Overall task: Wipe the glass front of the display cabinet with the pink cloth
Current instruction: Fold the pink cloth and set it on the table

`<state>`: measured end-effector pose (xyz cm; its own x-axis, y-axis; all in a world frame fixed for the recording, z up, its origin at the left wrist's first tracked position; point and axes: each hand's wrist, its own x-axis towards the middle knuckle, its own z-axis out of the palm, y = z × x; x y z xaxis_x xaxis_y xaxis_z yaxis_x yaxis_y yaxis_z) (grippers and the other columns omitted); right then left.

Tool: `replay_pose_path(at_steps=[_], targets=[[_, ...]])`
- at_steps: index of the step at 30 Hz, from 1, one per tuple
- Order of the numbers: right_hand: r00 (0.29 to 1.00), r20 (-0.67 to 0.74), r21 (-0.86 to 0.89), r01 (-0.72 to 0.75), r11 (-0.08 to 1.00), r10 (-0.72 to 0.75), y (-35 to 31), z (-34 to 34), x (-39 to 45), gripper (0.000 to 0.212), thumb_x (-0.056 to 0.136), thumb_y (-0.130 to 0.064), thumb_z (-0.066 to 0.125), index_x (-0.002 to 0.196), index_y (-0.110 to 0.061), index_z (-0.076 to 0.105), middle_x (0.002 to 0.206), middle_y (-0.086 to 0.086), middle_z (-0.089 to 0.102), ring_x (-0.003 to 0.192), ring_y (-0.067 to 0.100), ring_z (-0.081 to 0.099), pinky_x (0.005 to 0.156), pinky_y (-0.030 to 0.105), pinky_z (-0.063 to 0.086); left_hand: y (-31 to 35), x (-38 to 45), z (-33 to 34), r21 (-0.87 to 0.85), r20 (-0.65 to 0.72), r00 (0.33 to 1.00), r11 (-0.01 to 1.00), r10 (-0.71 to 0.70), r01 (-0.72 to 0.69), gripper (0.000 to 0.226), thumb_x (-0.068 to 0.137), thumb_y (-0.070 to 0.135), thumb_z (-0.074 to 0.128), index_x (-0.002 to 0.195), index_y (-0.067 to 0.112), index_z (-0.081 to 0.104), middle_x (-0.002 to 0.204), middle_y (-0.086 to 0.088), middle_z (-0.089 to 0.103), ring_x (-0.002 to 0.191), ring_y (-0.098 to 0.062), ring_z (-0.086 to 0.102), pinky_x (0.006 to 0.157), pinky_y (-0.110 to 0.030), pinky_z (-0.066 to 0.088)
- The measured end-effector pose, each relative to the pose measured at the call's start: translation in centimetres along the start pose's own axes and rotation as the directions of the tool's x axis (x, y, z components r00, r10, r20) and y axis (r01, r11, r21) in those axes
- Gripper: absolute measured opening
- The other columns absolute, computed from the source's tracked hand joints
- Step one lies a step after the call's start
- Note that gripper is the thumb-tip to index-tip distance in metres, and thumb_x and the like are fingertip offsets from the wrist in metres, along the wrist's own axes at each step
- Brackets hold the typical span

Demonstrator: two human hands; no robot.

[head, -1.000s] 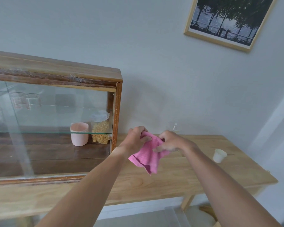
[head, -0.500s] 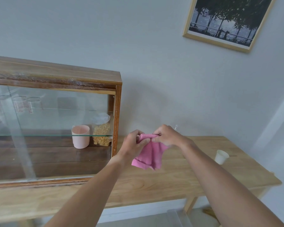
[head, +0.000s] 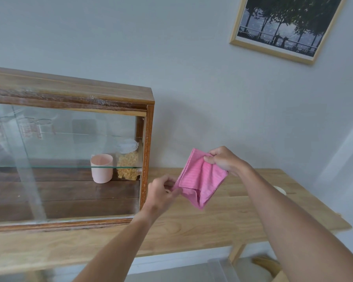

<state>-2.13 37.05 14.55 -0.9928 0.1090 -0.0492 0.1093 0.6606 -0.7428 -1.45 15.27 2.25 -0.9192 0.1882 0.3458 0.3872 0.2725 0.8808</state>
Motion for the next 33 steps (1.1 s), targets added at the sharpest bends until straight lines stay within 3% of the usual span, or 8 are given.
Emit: replay_pose_path(at_steps=[3,7,12,15,19,23,30,33], targets=[[0.998,-0.048,0.033,-0.029,0.999,0.031,0.5,0.1,0.1,0.02,0.1,-0.011,0.062,0.09,0.006,0.065,0.088,0.016,0.057,0.08,0.026,0.053,0.071,0.036,0.038,-0.3,-0.4,0.4,-0.001,-0.121,0.991,0.998,-0.057,0.057,0.016,0.078,0.012,0.084,0.072,0.014,0.069,0.069,0.008,0.072,0.064,-0.001,0.066,0.064,-0.017,0.052],[0.981,-0.195,0.004,0.017,1.0,-0.015,-0.2,-0.4,0.8,0.023,0.103,-0.015,0.057,0.095,0.004,0.068,0.089,0.013,0.061,0.083,0.025,0.057,0.071,0.035,0.041,-0.9,-0.8,1.5,0.105,0.044,0.993,0.988,-0.114,0.109,0.024,0.078,0.013,0.075,0.095,0.02,0.059,0.067,0.007,0.068,0.073,-0.013,0.065,0.069,-0.028,0.051],[0.996,0.074,-0.447,0.082,0.891,-0.055,-1.8,-0.6,0.4,0.025,0.097,-0.014,0.061,0.073,-0.007,0.063,0.075,0.004,0.055,0.072,0.019,0.048,0.065,0.034,0.034,1.0,1.5,1.9,0.109,-0.156,0.988,0.994,-0.008,0.025,0.046,0.084,0.018,0.078,0.123,0.013,0.054,0.101,0.009,0.059,0.097,-0.016,0.058,0.082,-0.017,0.04],[0.986,0.145,-0.464,0.142,0.875,-0.083,-2.1,0.4,0.3,0.024,0.096,-0.017,0.063,0.082,0.001,0.065,0.075,0.007,0.053,0.071,0.019,0.045,0.066,0.034,0.033,3.1,3.7,1.7,0.065,0.025,0.999,0.997,0.039,-0.04,0.068,0.084,0.031,0.081,0.14,0.013,0.047,0.124,0.012,0.047,0.114,-0.007,0.045,0.103,-0.026,0.038],[0.978,0.199,-0.416,0.148,0.897,-0.068,-1.4,1.5,0.4,0.016,0.087,-0.02,0.078,0.09,-0.006,0.071,0.079,0.001,0.062,0.075,0.017,0.056,0.068,0.03,0.04,4.3,5.7,0.7,0.203,0.192,0.981,0.978,0.016,-0.055,0.003,0.092,0.017,0.072,0.094,0.014,0.071,0.086,0.005,0.067,0.085,-0.018,0.062,0.065,-0.007,0.041],[0.966,0.239,-0.534,0.046,0.844,0.098,0.7,3.2,0.5,0.042,0.079,-0.013,0.085,0.057,-0.021,0.05,0.049,-0.013,0.049,0.047,0.006,0.046,0.05,0.026,0.035,3.2,5.5,0.0,0.334,0.287,0.951,0.943,-0.114,0.012,0.024,0.098,0.008,0.06,0.075,0.015,0.063,0.078,-0.001,0.064,0.069,-0.01,0.059,0.054,-0.011,0.043],[0.99,-0.098,-0.373,0.062,0.926,-0.106,2.5,6.4,1.7,0.037,0.078,0.014,0.047,0.052,-0.013,0.05,0.053,-0.002,0.043,0.054,0.015,0.042,0.045,0.026,0.032,3.7,4.3,0.6,0.592,0.102,0.994,0.805,-0.037,-0.031,0.021,0.095,-0.004,0.056,0.114,0.002,0.063,0.109,-0.015,0.067,0.095,-0.031,0.067,0.084,-0.038,0.058],[0.955,-0.161,-0.242,0.206,0.948,-0.249,3.9,7.1,1.5,0.029,0.083,0.009,0.05,0.076,-0.007,0.074,0.069,0.009,0.069,0.068,0.017,0.057,0.058,0.034,0.043,3.0,3.8,0.4,0.607,0.099,0.991,0.784,0.092,-0.133,0.04,0.09,-0.014,0.052,0.122,0.006,0.062,0.115,-0.014,0.069,0.101,-0.032,0.068,0.082,-0.037,0.056]])
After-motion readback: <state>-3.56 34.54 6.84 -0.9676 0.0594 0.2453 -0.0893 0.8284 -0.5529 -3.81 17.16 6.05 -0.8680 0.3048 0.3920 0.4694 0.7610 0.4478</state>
